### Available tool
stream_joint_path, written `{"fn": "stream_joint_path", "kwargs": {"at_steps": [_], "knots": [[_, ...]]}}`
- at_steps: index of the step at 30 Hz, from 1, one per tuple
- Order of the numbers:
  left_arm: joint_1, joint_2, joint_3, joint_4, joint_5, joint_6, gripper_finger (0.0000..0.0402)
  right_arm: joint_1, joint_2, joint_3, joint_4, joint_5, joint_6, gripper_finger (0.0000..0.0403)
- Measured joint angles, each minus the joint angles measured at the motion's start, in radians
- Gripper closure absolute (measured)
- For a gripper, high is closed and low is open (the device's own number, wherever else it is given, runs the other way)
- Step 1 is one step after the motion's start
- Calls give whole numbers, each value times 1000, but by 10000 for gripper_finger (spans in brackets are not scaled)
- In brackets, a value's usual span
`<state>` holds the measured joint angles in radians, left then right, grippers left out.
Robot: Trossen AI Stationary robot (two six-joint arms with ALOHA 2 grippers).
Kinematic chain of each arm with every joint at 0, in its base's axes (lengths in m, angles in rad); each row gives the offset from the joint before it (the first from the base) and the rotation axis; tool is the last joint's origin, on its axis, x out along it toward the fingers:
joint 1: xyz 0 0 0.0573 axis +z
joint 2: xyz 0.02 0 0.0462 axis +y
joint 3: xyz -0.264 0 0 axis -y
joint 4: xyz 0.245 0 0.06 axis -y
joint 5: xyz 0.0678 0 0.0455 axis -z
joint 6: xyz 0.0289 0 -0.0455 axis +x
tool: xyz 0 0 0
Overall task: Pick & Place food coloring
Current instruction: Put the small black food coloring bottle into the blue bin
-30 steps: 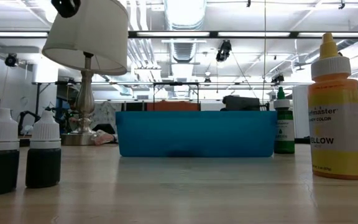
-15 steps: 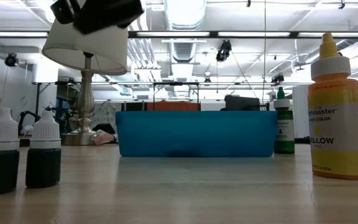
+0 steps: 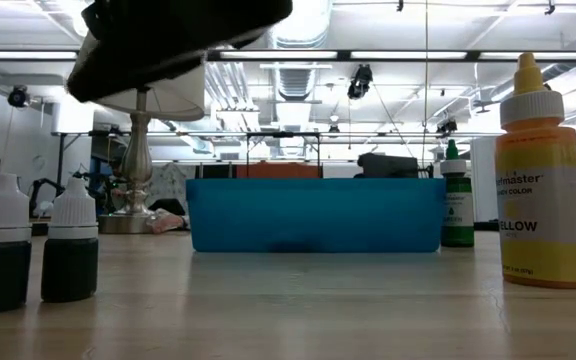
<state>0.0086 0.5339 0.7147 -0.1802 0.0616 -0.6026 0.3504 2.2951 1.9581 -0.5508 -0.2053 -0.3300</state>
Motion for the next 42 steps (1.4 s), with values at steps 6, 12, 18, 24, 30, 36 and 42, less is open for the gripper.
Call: {"fn": "stream_joint_path", "kwargs": {"at_steps": [6,12,18,24,30,36,42], "knots": [[0,0,0,0,0,-2,400,-3,0,-56,94,-3,12,195],[0,0,0,-1,0,-1,400,-9,0,-126,168,-5,15,195],[0,4,-1,-23,0,-1,400,-16,0,-172,241,-5,16,195],[0,18,-1,-40,0,-1,400,-18,0,-195,275,-5,15,198],[0,31,-1,-39,0,14,400,-18,0,-209,325,-14,16,200],[0,39,-1,-39,0,15,400,-18,10,-213,347,-50,29,200],[0,43,-1,-40,0,14,400,-17,31,-213,358,-58,39,200]]}}
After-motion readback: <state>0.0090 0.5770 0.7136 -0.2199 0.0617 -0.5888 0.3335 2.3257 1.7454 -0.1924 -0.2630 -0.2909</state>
